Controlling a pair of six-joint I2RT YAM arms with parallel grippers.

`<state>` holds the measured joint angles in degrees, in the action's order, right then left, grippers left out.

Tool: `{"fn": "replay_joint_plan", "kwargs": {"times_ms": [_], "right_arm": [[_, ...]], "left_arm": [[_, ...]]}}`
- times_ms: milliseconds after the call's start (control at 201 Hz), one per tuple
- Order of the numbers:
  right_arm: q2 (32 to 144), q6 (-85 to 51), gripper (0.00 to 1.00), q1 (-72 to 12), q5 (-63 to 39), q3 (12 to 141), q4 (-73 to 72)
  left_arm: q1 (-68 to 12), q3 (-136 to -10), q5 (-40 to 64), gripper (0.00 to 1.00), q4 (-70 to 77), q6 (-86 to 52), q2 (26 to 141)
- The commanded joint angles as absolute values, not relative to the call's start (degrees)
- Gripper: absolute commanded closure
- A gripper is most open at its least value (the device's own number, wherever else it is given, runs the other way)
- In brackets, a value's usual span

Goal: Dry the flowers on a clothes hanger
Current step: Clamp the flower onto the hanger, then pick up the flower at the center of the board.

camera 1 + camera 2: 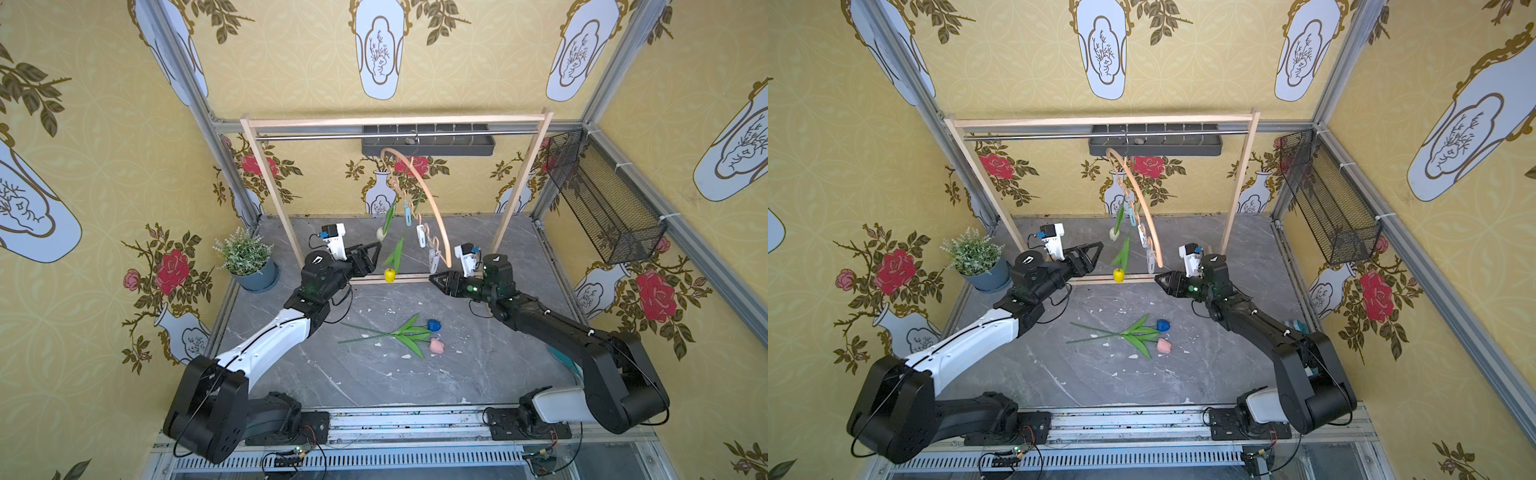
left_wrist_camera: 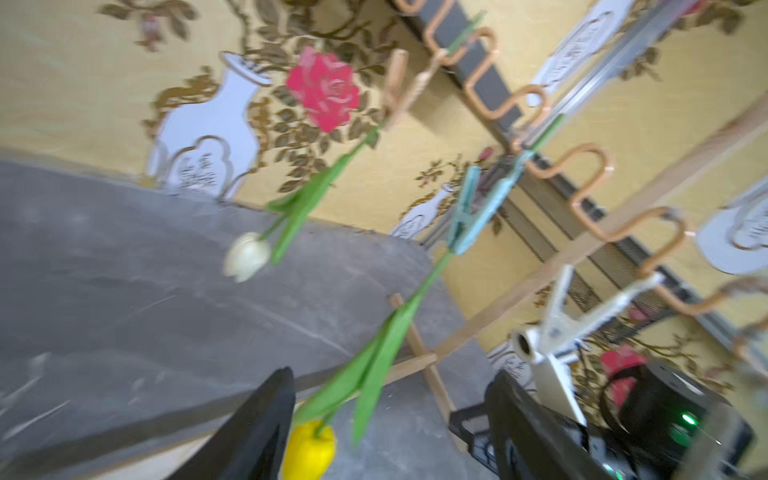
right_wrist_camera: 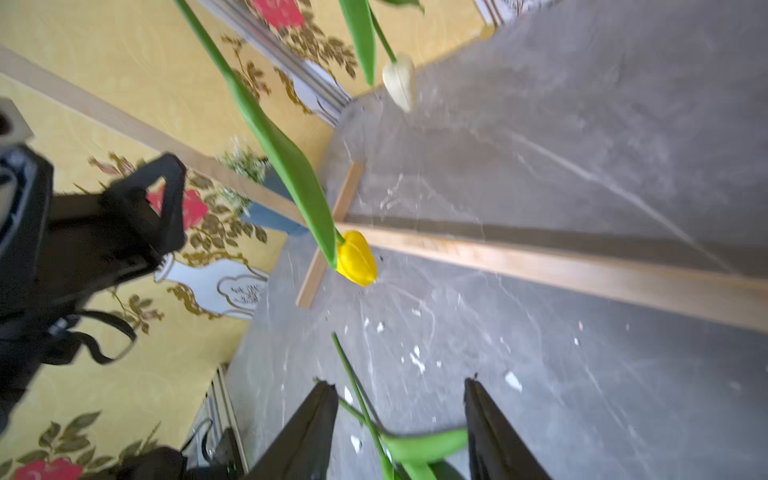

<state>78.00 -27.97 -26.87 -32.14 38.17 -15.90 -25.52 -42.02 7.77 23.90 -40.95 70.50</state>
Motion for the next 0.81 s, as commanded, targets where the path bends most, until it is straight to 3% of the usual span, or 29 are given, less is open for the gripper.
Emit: {"fn": "replay_joint_plan", "kwargs": {"times_ms": [0, 314, 558, 802], "right_arm": [[77.14, -21.54, 0.47, -31.66, -29.17, 36.50, -11.09], [91.94, -13.92, 0.58, -50.37, -22.14, 46.39, -7.68], [105.00, -11.92, 0.62, -54.23, -19.26, 57.40, -5.36], [110.59, -9.18, 0.65, -55.50, -18.20, 62.77, -0.61]], "left_arm": [[-25.49, -39.94, -5.94, 0.23, 3.29, -39.55, 64.55], [-25.49, -33.74, -17.60, 0.28, -15.84, -46.54, 48.77], [-25.49, -30.59, -14.54, 0.31, -16.28, -50.05, 48.38], [-25.49, -29.74, -13.39, 0.36, -14.58, -50.41, 48.62]]}}
